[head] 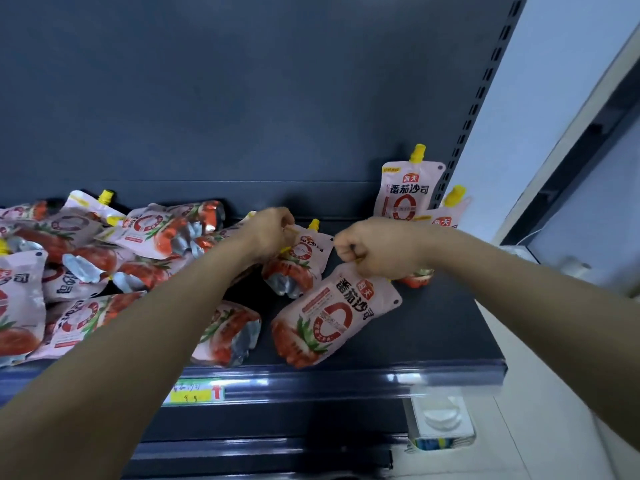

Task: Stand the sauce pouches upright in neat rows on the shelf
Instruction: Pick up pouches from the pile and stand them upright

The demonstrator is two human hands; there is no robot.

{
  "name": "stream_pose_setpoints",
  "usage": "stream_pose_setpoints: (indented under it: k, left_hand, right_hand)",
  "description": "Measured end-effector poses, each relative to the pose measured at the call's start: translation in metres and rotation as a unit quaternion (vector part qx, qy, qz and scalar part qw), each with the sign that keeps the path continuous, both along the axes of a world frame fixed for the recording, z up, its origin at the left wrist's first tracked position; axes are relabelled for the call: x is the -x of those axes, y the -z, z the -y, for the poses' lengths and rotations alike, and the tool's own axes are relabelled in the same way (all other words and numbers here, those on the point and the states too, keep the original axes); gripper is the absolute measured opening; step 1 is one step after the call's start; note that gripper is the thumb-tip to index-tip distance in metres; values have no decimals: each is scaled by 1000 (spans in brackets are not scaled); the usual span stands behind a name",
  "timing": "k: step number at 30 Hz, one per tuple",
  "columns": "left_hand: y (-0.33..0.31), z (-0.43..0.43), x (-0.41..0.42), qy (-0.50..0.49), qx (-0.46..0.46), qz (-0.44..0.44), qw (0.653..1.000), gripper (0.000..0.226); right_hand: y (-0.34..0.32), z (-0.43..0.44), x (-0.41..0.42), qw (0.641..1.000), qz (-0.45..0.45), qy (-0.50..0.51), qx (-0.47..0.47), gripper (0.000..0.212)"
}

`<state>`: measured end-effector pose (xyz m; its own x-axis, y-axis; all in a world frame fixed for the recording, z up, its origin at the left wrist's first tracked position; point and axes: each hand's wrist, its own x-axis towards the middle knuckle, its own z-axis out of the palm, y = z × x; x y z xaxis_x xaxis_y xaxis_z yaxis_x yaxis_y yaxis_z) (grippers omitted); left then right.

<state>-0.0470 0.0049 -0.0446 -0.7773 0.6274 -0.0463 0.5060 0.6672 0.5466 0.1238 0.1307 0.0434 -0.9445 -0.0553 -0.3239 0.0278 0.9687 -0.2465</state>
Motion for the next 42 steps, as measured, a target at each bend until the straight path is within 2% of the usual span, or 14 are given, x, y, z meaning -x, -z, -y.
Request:
stream_pose_setpoints:
  k: [5, 7, 10, 12, 15, 17, 21, 23, 27, 30, 33, 35, 39, 42]
  left_hand:
    - [9, -31, 22, 58, 131, 23, 989, 62]
    - [11, -40, 28, 62, 150, 52, 985, 71]
    - [12, -49, 31, 57, 161, 89, 981, 72]
    - [11, -53, 32, 49, 146, 103, 983, 64]
    - [9, -58, 30, 56, 136, 108, 983, 34]
    - [8, -59, 27, 51, 133, 99, 985, 26]
    - [5, -57, 22, 56, 121, 81, 988, 27]
    - [1, -53, 20, 55, 96, 65, 992, 21]
    - [-14, -43, 17, 44, 40, 26, 998, 21]
    - [-30, -34, 9, 54, 9, 31, 998, 19]
    - [-44, -28, -7, 73, -12, 37, 997, 21]
    - [-52, -25, -19, 79, -27, 41, 996, 21]
    - [-65, -20, -43, 93, -67, 50, 992, 25]
    - [-69, -16, -62, 101, -83, 35, 991, 25]
  right_hand:
    - [-21, 1, 1, 999, -48, 10, -18, 34]
    - [-26, 1, 6, 996, -71, 14, -46, 34]
    - [-26, -3, 12, 990, -86, 19, -108, 30]
    - [-24, -5, 13, 988, -94, 27, -122, 25]
    - [-23, -6, 10, 991, -103, 45, -72, 8]
    - [-26, -7, 8, 993, -89, 57, -44, 13]
    - [-31, -11, 6, 994, -54, 77, -58, 15]
    - [-31, -11, 5, 994, -55, 76, -64, 11]
    - [-34, -14, 0, 994, -39, 80, -64, 7]
    - [-36, -20, -9, 994, -23, 91, -57, 13]
    - [-36, -29, -19, 991, -12, 115, -67, 9]
    - [-37, -36, -28, 987, -9, 137, -77, 6]
    - [-39, -46, -45, 979, -18, 176, -101, 20]
    - [-37, -52, -51, 969, -46, 208, -128, 16]
